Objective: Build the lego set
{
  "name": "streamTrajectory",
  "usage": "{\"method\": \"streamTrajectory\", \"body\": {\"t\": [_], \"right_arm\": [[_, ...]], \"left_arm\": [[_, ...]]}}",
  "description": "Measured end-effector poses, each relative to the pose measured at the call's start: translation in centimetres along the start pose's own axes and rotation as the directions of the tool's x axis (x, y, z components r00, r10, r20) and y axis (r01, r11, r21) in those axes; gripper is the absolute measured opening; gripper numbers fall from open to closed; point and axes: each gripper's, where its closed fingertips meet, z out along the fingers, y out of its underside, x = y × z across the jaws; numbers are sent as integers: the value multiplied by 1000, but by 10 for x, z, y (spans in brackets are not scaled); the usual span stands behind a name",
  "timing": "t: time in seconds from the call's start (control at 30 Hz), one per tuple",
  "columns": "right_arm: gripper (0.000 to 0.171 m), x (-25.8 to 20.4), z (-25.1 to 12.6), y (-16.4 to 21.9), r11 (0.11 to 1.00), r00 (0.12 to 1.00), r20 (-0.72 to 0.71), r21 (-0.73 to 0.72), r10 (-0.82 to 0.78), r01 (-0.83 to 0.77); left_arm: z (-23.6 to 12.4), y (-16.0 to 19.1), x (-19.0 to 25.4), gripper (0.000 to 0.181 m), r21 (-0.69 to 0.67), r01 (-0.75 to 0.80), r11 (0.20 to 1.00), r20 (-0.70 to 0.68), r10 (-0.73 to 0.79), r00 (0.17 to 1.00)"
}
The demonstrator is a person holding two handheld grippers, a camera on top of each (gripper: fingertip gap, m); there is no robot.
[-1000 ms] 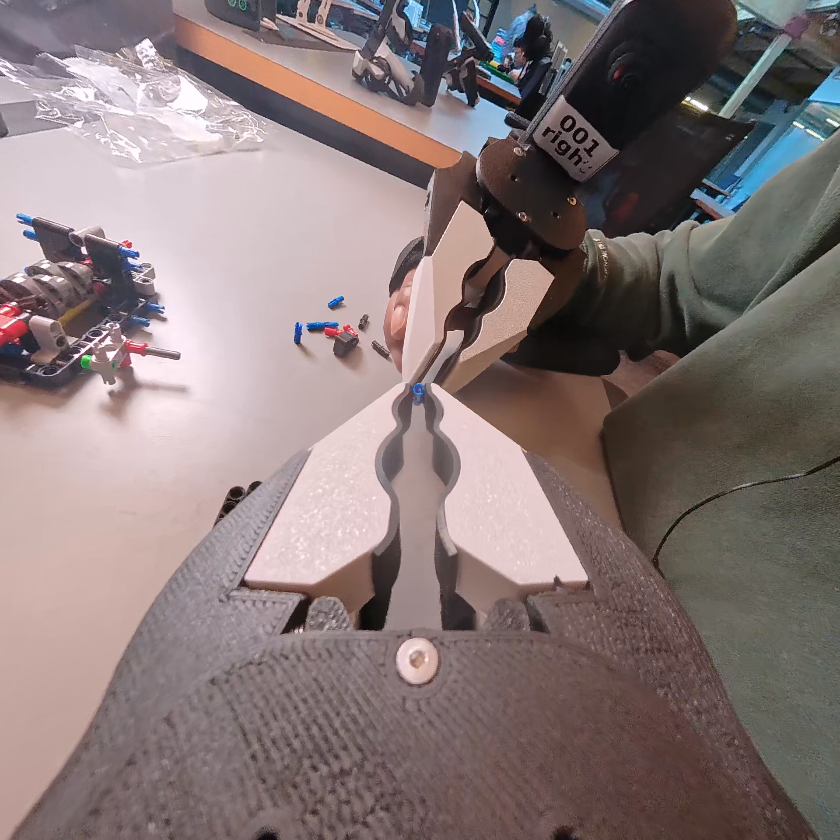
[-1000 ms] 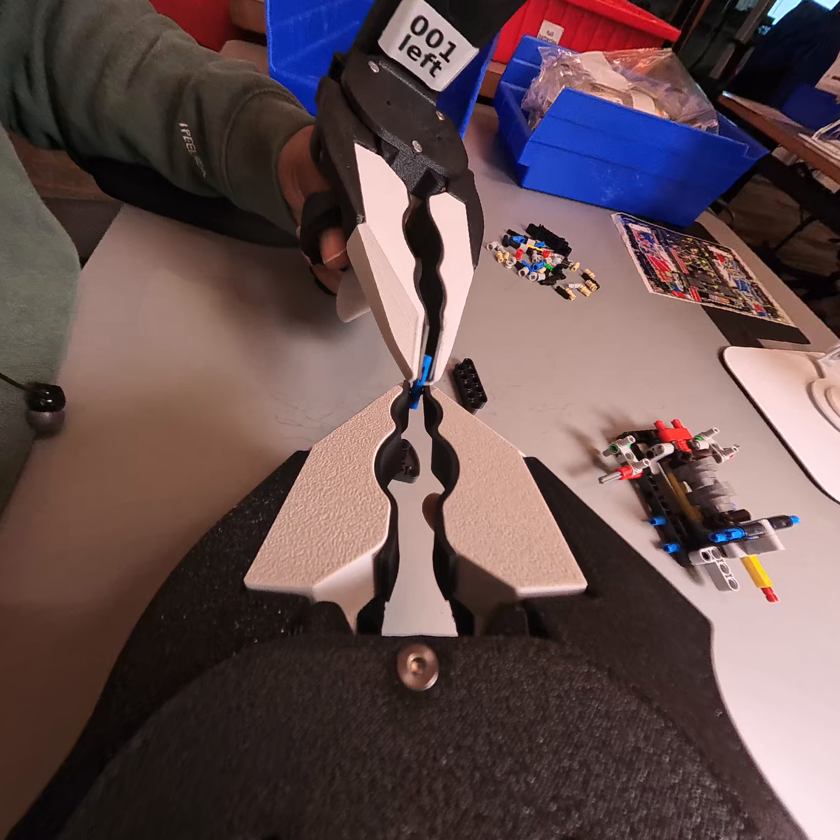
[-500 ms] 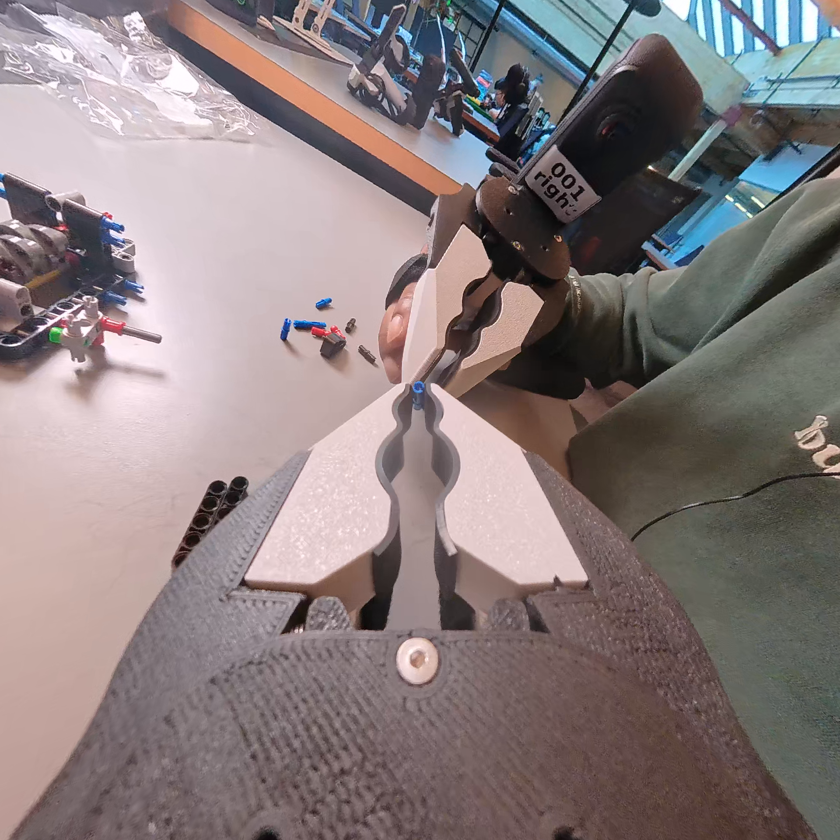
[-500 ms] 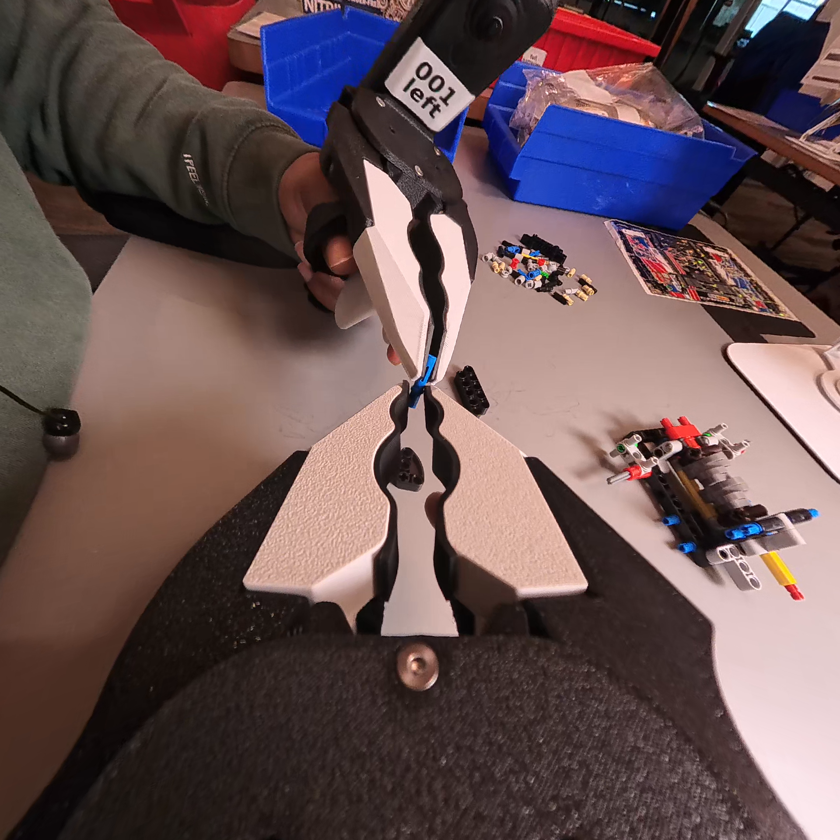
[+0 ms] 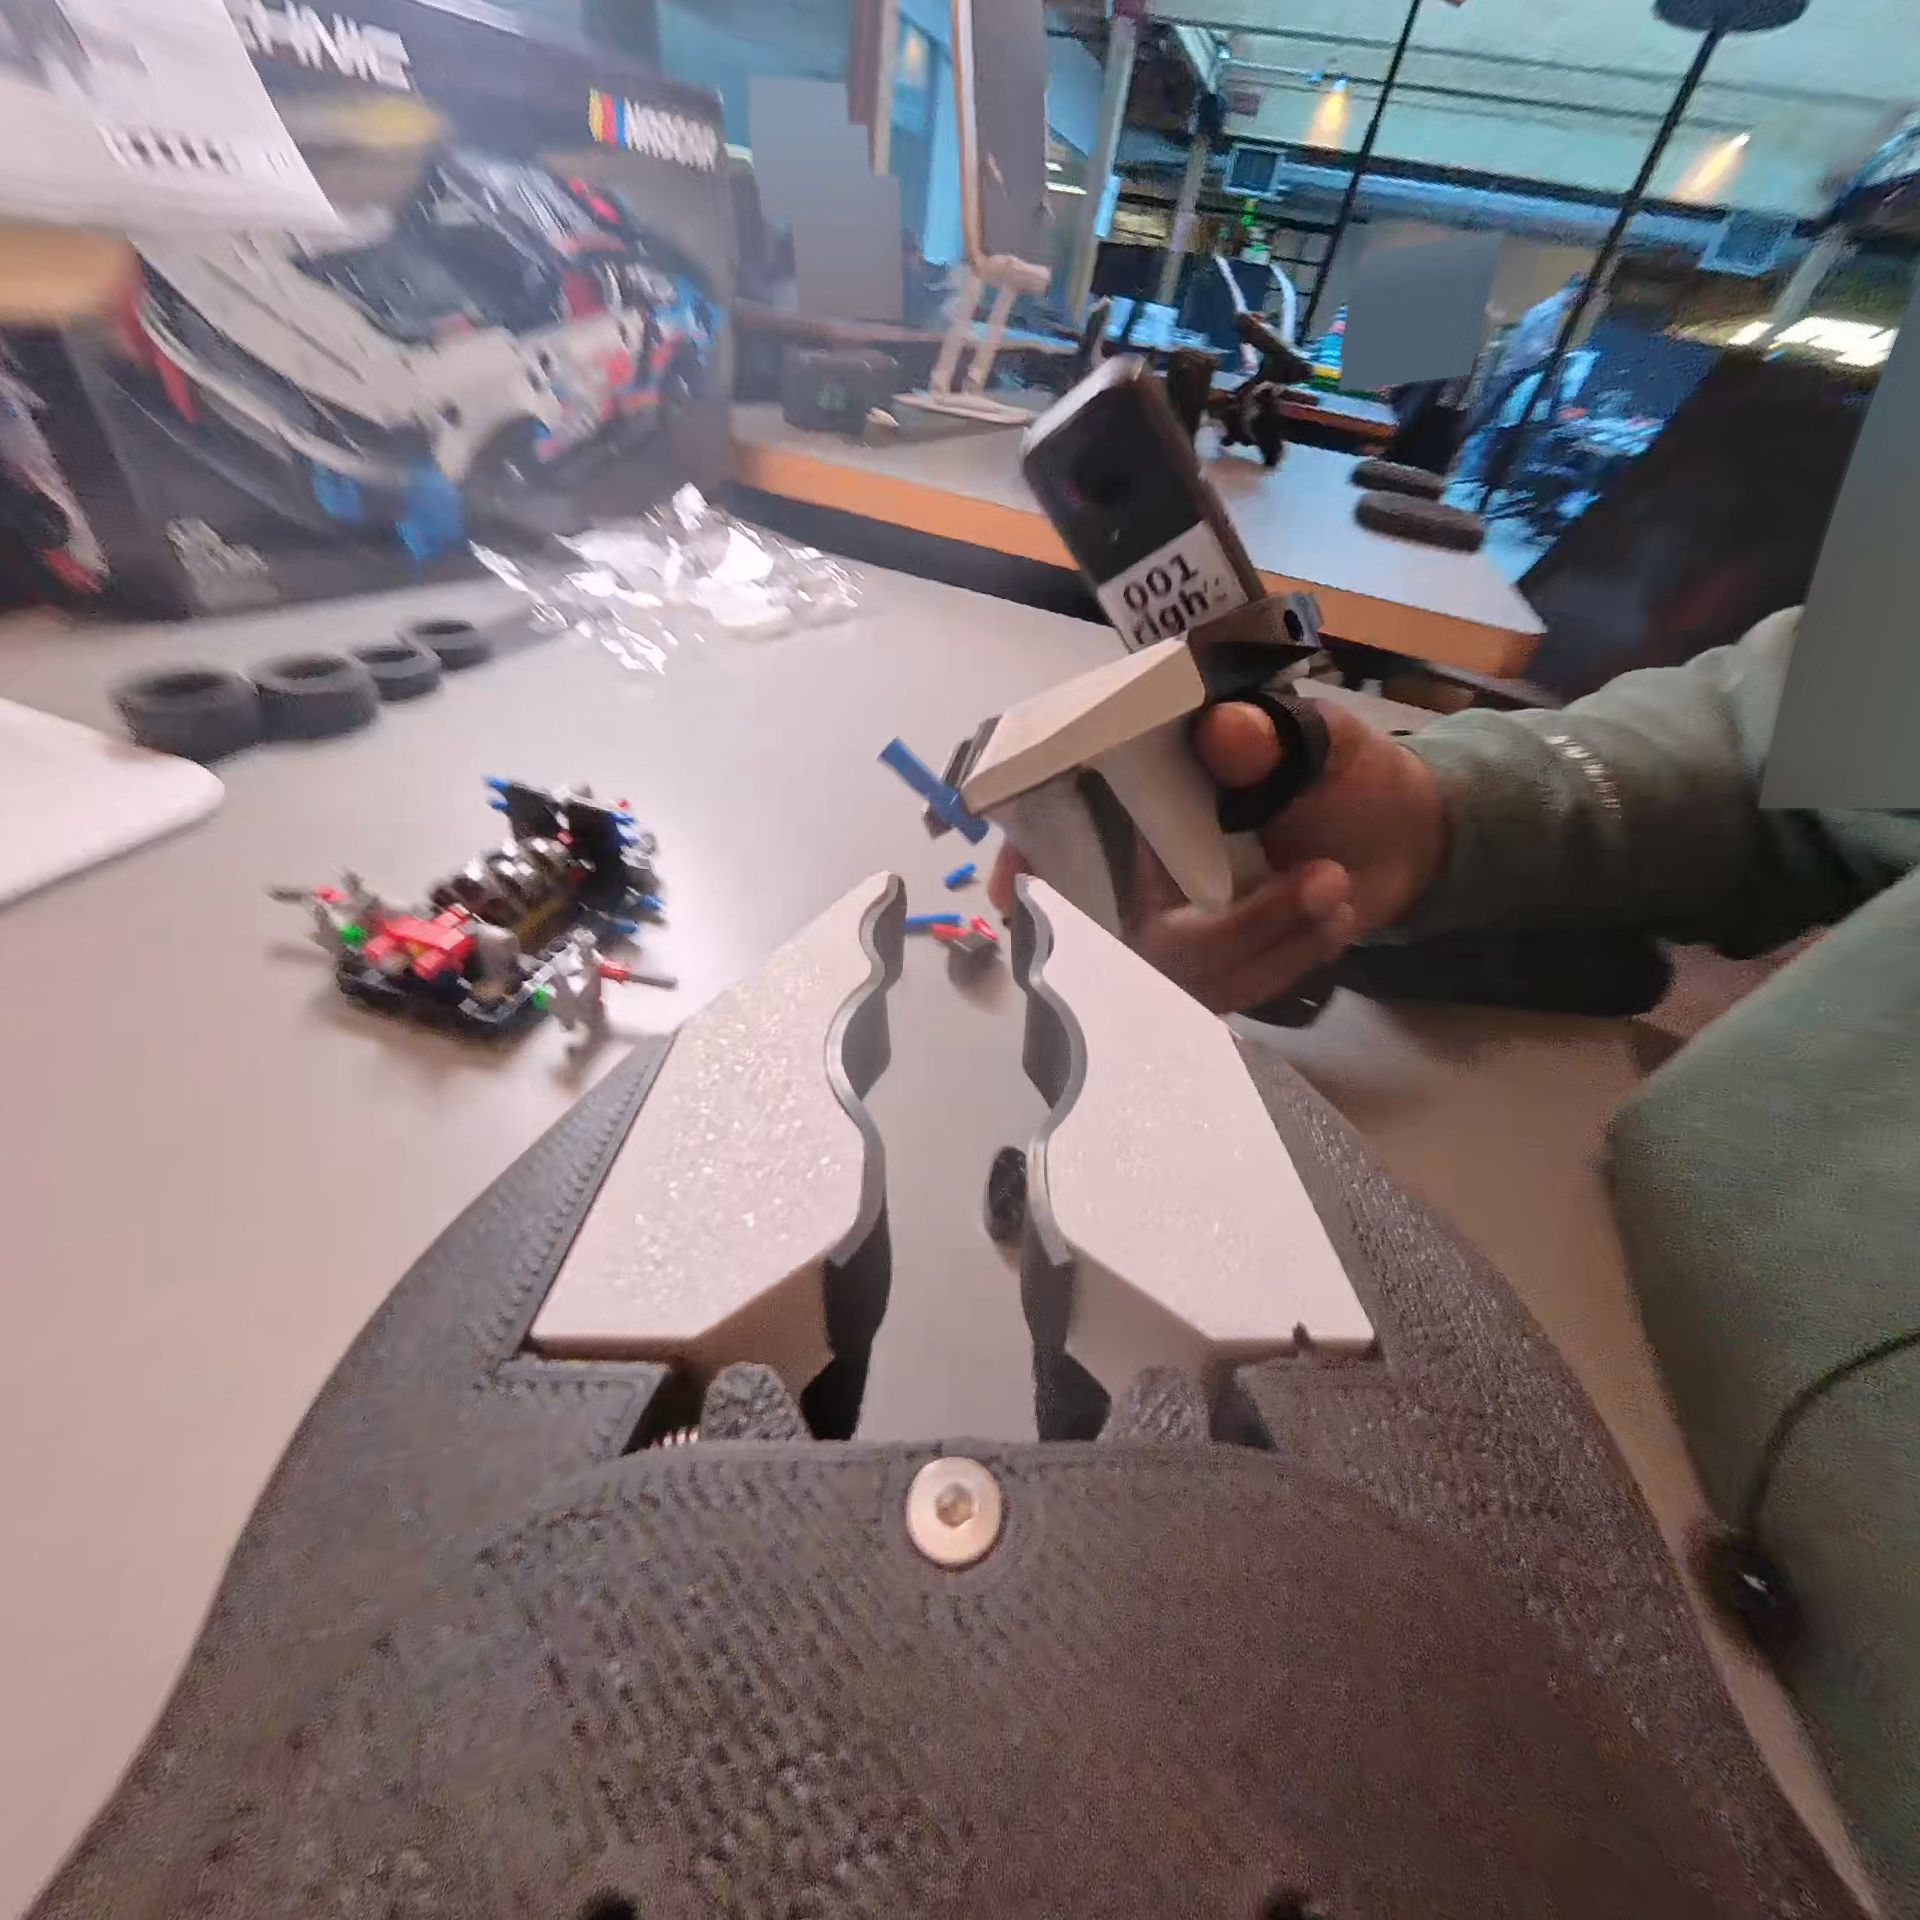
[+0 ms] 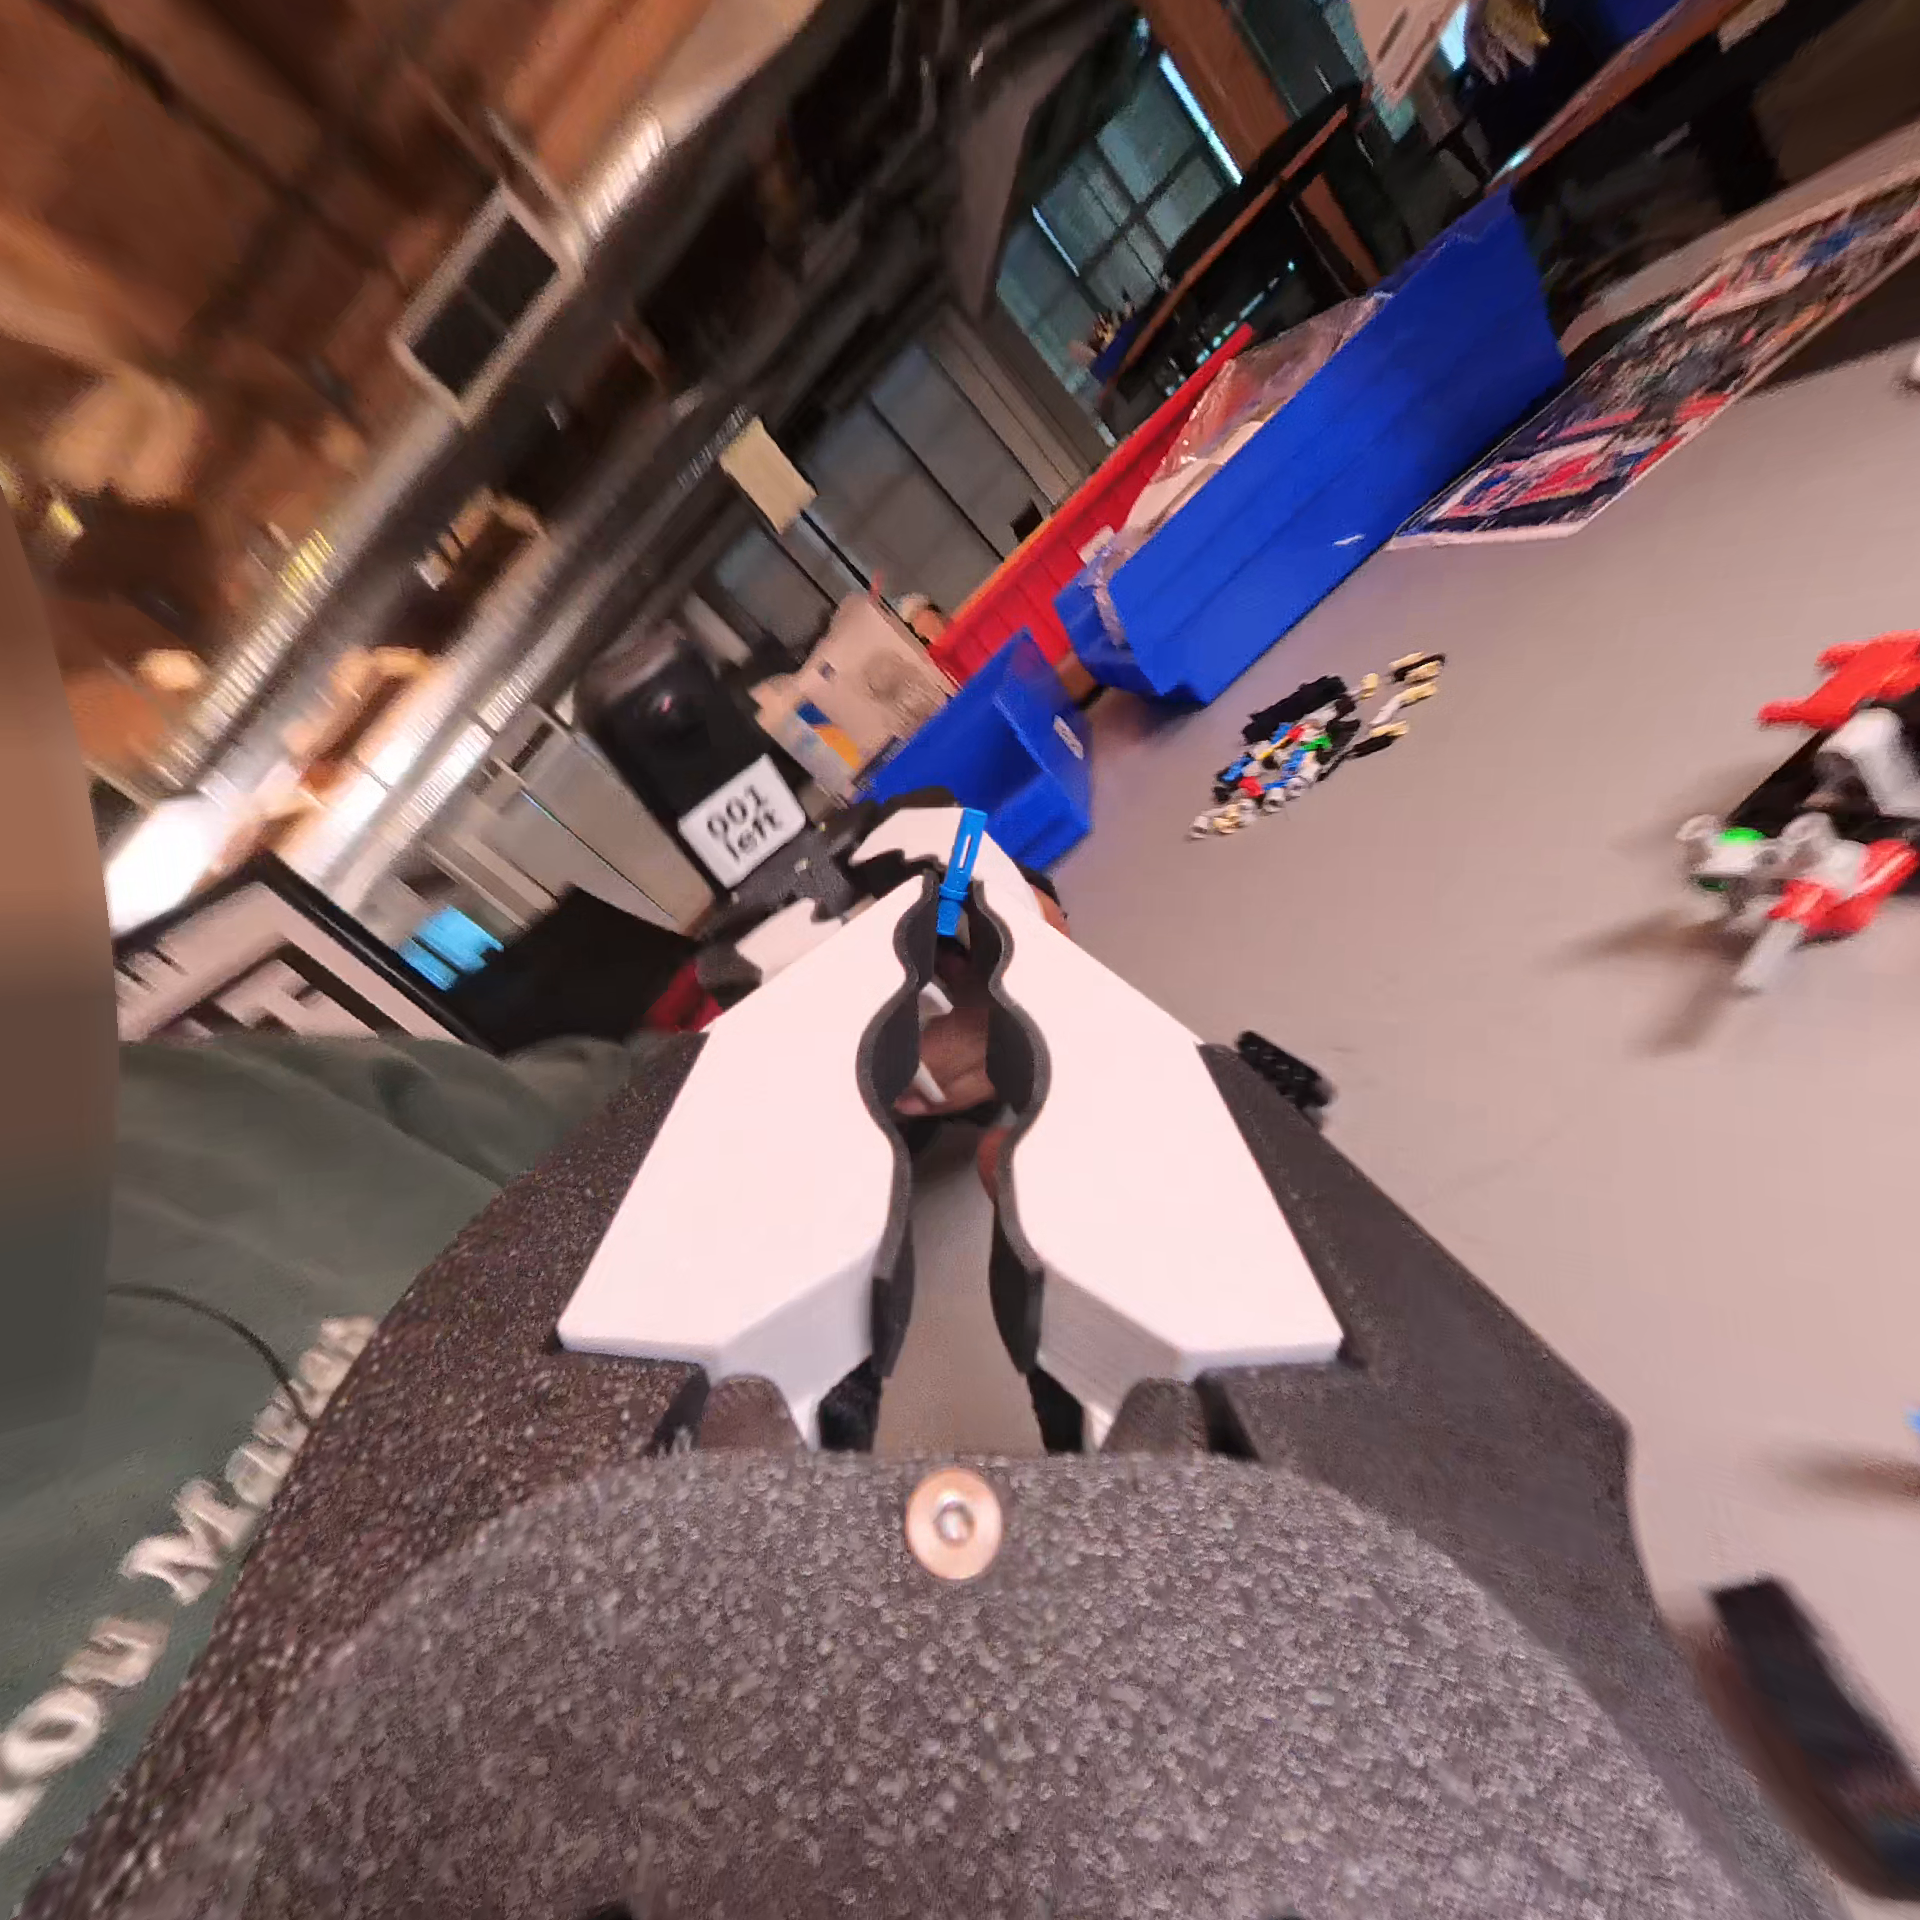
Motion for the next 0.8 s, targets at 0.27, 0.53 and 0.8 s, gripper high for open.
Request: {"method": "streamTrajectory", "body": {"t": [0.27, 0.53, 0.8], "right_arm": [[3, -3, 10, 3, 981, 984, 51, 83, 172, -176], [2, 5, 8, 7, 993, 994, -1, 45, 109, -108], [3, 3, 6, 7, 999, 999, -38, 7, -35, 36]], "left_arm": [[-5, -12, -3, 9, 12, -245, 970, 159, 240, 958], [-8, -4, -7, 2, -43, -273, 961, 171, 276, 946], [-10, -6, -7, 1, -25, -246, 969, 139, 247, 959]]}}
